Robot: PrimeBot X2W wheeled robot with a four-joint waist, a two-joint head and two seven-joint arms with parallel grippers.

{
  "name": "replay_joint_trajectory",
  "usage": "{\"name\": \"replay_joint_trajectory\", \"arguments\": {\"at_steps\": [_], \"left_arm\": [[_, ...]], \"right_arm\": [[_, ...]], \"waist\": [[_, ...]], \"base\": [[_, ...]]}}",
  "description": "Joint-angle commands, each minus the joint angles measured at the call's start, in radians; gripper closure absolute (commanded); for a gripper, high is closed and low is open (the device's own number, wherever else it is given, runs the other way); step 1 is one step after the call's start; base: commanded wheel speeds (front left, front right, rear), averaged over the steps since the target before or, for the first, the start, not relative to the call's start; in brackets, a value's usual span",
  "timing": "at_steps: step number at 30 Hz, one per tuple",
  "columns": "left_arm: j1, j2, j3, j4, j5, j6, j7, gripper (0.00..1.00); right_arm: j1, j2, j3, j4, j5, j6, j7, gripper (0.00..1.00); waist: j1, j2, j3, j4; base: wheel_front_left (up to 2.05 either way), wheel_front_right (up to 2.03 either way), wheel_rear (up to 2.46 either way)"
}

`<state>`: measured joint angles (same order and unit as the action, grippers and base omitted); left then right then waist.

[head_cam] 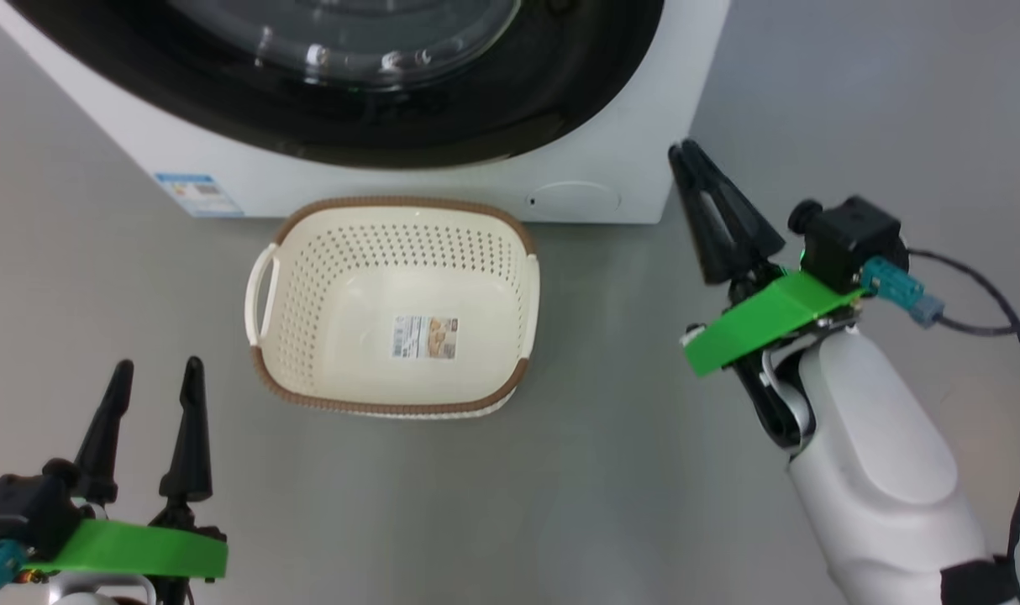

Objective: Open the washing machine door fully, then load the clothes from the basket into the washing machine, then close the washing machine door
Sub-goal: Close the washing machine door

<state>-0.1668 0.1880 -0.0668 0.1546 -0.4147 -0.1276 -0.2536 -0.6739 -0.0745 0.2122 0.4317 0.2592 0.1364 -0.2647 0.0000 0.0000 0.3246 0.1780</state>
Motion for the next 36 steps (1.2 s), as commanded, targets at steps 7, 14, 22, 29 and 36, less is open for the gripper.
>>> {"name": "replay_joint_trajectory", "arguments": {"at_steps": [7,14,22,29,36], "left_arm": [[0.050,0.022,0.070,-0.027,0.037,-0.003,-0.008,0.00],[0.092,0.012,0.098,-0.028,0.059,-0.003,-0.008,0.00],[0.122,-0.007,0.134,-0.033,0.086,-0.003,-0.008,0.00],[0.143,-0.026,0.173,-0.035,0.122,-0.003,-0.008,0.00],[0.179,-0.045,0.195,-0.040,0.164,-0.003,-0.008,0.00]], "right_arm": [[0.159,0.024,-0.035,-0.080,0.024,-0.006,0.003,0.00],[0.279,0.024,-0.078,-0.124,0.027,-0.006,0.003,0.00],[0.384,0.024,-0.127,-0.193,-0.036,-0.006,0.003,0.00],[0.461,0.024,-0.144,-0.233,-0.047,-0.006,0.003,0.00],[0.516,0.024,-0.153,-0.246,-0.075,-0.006,0.003,0.00]], "waist": [[0.0000,0.0000,-0.118,-0.074],[0.0000,0.0000,-0.167,-0.105],[0.0000,0.0000,-0.196,-0.131],[0.0000,0.0000,-0.219,-0.144],[0.0000,0.0000,-0.254,-0.155]], "base": [[0.00,0.00,0.00],[0.00,0.00,0.00],[0.00,0.00,0.00],[0.00,0.00,0.00],[0.00,0.00,0.00]]}}
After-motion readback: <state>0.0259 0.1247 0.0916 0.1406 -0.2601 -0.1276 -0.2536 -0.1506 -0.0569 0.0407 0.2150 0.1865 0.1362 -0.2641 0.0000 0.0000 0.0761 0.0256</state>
